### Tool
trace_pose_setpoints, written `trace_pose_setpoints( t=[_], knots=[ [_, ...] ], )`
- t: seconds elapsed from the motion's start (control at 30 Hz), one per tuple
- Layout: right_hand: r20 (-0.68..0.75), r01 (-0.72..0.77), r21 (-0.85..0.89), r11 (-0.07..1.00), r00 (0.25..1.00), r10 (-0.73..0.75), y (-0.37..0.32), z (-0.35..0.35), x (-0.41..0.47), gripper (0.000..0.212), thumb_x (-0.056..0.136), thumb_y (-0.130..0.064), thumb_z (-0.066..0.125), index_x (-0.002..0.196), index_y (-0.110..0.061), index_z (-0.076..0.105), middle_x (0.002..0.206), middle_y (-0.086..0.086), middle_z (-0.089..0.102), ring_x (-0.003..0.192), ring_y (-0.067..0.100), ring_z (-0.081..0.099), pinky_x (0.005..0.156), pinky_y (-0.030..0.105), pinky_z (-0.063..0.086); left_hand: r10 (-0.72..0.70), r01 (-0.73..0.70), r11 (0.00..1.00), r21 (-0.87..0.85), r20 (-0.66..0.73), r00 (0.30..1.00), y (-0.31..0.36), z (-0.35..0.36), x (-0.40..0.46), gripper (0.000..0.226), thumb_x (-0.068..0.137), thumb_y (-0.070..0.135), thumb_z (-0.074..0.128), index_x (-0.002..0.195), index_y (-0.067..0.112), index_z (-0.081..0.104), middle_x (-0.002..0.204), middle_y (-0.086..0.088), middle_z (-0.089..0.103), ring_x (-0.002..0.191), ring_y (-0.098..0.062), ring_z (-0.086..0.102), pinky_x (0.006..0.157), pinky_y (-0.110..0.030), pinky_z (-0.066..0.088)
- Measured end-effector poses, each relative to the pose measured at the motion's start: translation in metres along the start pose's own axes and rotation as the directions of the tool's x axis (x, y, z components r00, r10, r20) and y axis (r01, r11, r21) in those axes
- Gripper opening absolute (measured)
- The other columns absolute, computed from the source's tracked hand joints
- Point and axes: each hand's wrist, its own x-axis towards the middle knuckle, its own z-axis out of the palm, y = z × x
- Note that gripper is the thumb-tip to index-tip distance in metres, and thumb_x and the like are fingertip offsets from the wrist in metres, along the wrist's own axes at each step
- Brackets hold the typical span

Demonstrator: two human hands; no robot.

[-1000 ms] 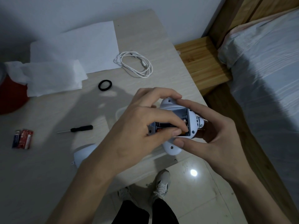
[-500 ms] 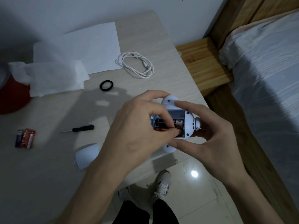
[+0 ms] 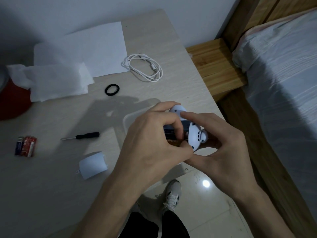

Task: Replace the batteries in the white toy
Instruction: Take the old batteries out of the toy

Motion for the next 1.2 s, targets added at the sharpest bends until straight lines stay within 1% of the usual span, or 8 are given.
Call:
trace_pose_setpoints(
  t=[0.17,0.37,0.53,0.63,0.77,0.87,1.03,1.2],
  knots=[
    [-0.001,-0.012,0.002,1.0,1.0,0.012,0.001,0.0,0.001,0.065,0.07,-0.018,0.091,0.132,-0.02,0.068,0.114,-0.004,0.071,0.1,0.016,0.07,0.075,0.025,0.06,-0.023,0.024,0.999,-0.023,0.004,1.0,0.001,0.0,0.0,0.012,0.061,0.025,0.074,0.063,0.021,0.063,0.12,0.02,0.065,0.113,-0.003,0.065,0.084,-0.032,0.059],
    [0.008,-0.027,0.002,1.0,1.0,0.027,0.002,0.0,0.001,0.065,0.07,-0.02,0.09,0.131,-0.025,0.068,0.114,-0.006,0.071,0.102,0.016,0.07,0.075,0.031,0.062,-0.06,0.066,0.992,-0.11,0.056,0.997,-0.003,-0.002,0.001,0.01,0.063,0.02,0.076,0.067,0.018,0.067,0.122,0.019,0.066,0.118,-0.001,0.064,0.087,-0.035,0.061],
    [0.026,-0.052,0.025,0.998,0.998,0.052,0.003,-0.001,0.002,0.065,0.07,-0.027,0.09,0.131,-0.026,0.068,0.113,-0.007,0.071,0.1,0.018,0.07,0.073,0.034,0.062,-0.075,0.09,0.977,-0.192,0.081,0.994,-0.005,-0.009,0.002,0.009,0.063,0.018,0.072,0.073,0.018,0.072,0.118,0.021,0.068,0.115,0.006,0.063,0.083,-0.018,0.059],
    [0.03,-0.064,0.046,0.997,0.998,0.062,0.002,-0.002,0.003,0.065,0.071,-0.035,0.088,0.131,-0.024,0.069,0.113,-0.007,0.071,0.1,0.018,0.071,0.074,0.033,0.062,-0.055,0.078,0.972,-0.222,0.108,0.993,-0.008,-0.011,0.002,0.011,0.066,0.014,0.072,0.076,0.016,0.076,0.119,0.02,0.068,0.115,0.003,0.064,0.084,-0.018,0.059],
    [0.042,-0.086,0.096,0.992,0.996,0.082,0.002,-0.002,0.005,0.069,0.068,-0.028,0.094,0.132,-0.023,0.068,0.113,-0.006,0.072,0.099,0.021,0.072,0.074,0.036,0.062,-0.032,0.066,0.966,-0.248,0.138,0.99,-0.011,-0.013,0.004,0.016,0.072,0.004,0.073,0.079,0.017,0.08,0.122,0.02,0.067,0.115,0.002,0.065,0.08,-0.012,0.055],
    [0.049,-0.097,0.151,0.984,0.995,0.09,0.002,-0.002,0.007,0.069,0.067,-0.032,0.092,0.132,-0.024,0.068,0.113,-0.004,0.072,0.099,0.024,0.073,0.075,0.04,0.063,-0.016,0.063,0.956,-0.286,0.166,0.986,-0.013,-0.016,0.006,0.017,0.072,0.007,0.07,0.08,0.019,0.08,0.125,0.017,0.066,0.116,-0.002,0.066,0.08,-0.011,0.054],
    [0.06,-0.123,0.28,0.952,0.992,0.111,0.001,-0.005,0.008,0.068,0.068,-0.033,0.09,0.132,-0.028,0.066,0.118,0.005,0.07,0.103,0.031,0.073,0.078,0.047,0.064,0.068,0.004,0.951,-0.309,0.221,0.973,-0.02,-0.023,0.008,0.016,0.079,0.008,0.074,0.086,0.02,0.081,0.137,0.012,0.061,0.128,-0.01,0.061,0.091,-0.016,0.052],
    [0.072,-0.138,0.278,0.951,0.99,0.123,0.003,-0.007,0.009,0.069,0.067,-0.032,0.09,0.132,-0.025,0.067,0.116,0.006,0.07,0.102,0.032,0.073,0.078,0.049,0.064,0.108,-0.008,0.954,-0.3,0.318,0.942,-0.023,-0.031,0.013,0.014,0.084,0.008,0.081,0.096,0.015,0.081,0.142,0.006,0.056,0.132,-0.014,0.057,0.098,-0.017,0.049]
  ],
)
